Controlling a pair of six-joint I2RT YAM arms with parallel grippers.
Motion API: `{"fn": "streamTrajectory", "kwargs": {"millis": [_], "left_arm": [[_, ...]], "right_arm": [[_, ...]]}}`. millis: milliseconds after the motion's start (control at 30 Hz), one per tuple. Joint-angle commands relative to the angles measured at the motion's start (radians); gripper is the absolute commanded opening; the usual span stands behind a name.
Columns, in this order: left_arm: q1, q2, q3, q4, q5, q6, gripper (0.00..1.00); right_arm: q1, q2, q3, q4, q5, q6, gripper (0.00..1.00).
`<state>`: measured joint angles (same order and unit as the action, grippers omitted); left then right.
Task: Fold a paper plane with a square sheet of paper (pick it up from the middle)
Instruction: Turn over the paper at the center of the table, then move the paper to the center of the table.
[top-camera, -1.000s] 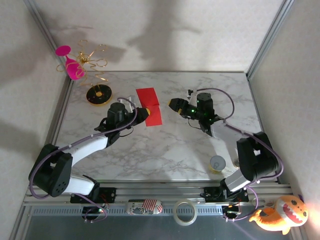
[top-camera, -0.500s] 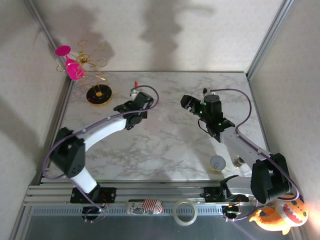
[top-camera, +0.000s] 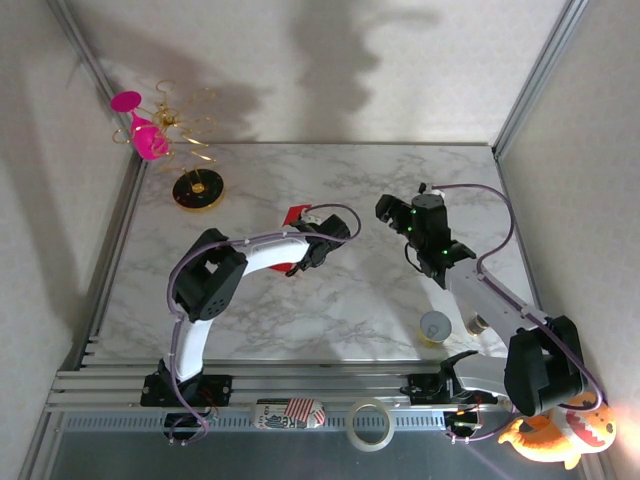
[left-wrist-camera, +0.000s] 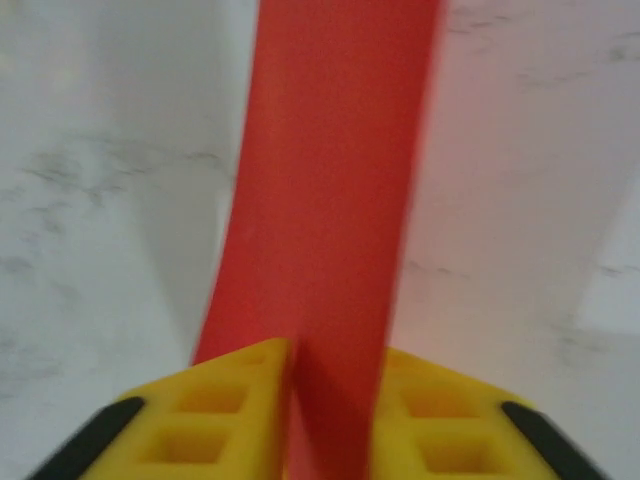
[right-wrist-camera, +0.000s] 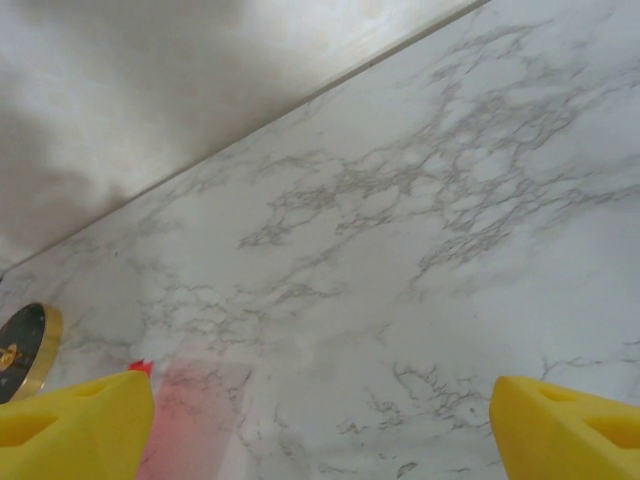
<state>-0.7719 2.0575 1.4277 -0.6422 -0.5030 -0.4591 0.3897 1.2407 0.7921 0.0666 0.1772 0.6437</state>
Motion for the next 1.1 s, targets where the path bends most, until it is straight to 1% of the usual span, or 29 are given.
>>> {"fn": "streamTrajectory", "kwargs": {"millis": [0, 100, 200, 267, 333, 400, 500, 633, 733, 767, 900, 1067], "left_arm": [[0.027, -0.063, -0.007, 0.082, 0.185, -0.045, 0.35], [0.073, -0.138, -0.071, 0.184, 0.353, -0.054, 0.48], [0.133, -0.234, -0.159, 0.292, 0.496, -0.076, 0.59], [0.188, -0.309, -0.239, 0.378, 0.584, -0.112, 0.67], [0.239, -0.379, -0.32, 0.465, 0.643, -0.154, 0.71], [0.288, -0.44, -0.394, 0.529, 0.661, -0.196, 0.75], [0.361, -0.517, -0.485, 0.582, 0.647, -0.246, 0.81], [0.445, -0.619, -0.605, 0.658, 0.671, -0.29, 0.9], [0.497, -0.685, -0.678, 0.705, 0.679, -0.317, 0.97], [0.512, -0.702, -0.697, 0.716, 0.68, -0.323, 0.99], [0.553, -0.745, -0.739, 0.73, 0.688, -0.332, 1.0], [0.573, -0.751, -0.753, 0.739, 0.709, -0.336, 1.0]], "right_arm": [[-0.019, -0.016, -0.018, -0.036, 0.023, 0.031, 0.86], [-0.023, 0.009, -0.011, -0.026, -0.035, 0.016, 0.84], [-0.021, 0.052, 0.015, -0.004, -0.145, -0.023, 0.78], [0.0, 0.089, 0.038, 0.003, -0.191, -0.03, 0.76], [0.038, 0.135, 0.066, 0.014, -0.226, -0.031, 0.75], [0.093, 0.202, 0.105, 0.022, -0.251, -0.032, 0.72], [0.189, 0.33, 0.187, 0.015, -0.275, -0.027, 0.67], [0.297, 0.498, 0.289, 0.048, -0.375, -0.01, 0.59], [0.371, 0.623, 0.393, 0.009, -0.411, -0.013, 0.53], [0.387, 0.663, 0.43, -0.009, -0.418, -0.019, 0.51], [0.418, 0.774, 0.53, -0.082, -0.419, -0.031, 0.49], [0.424, 0.845, 0.57, -0.14, -0.412, -0.062, 0.48]]}}
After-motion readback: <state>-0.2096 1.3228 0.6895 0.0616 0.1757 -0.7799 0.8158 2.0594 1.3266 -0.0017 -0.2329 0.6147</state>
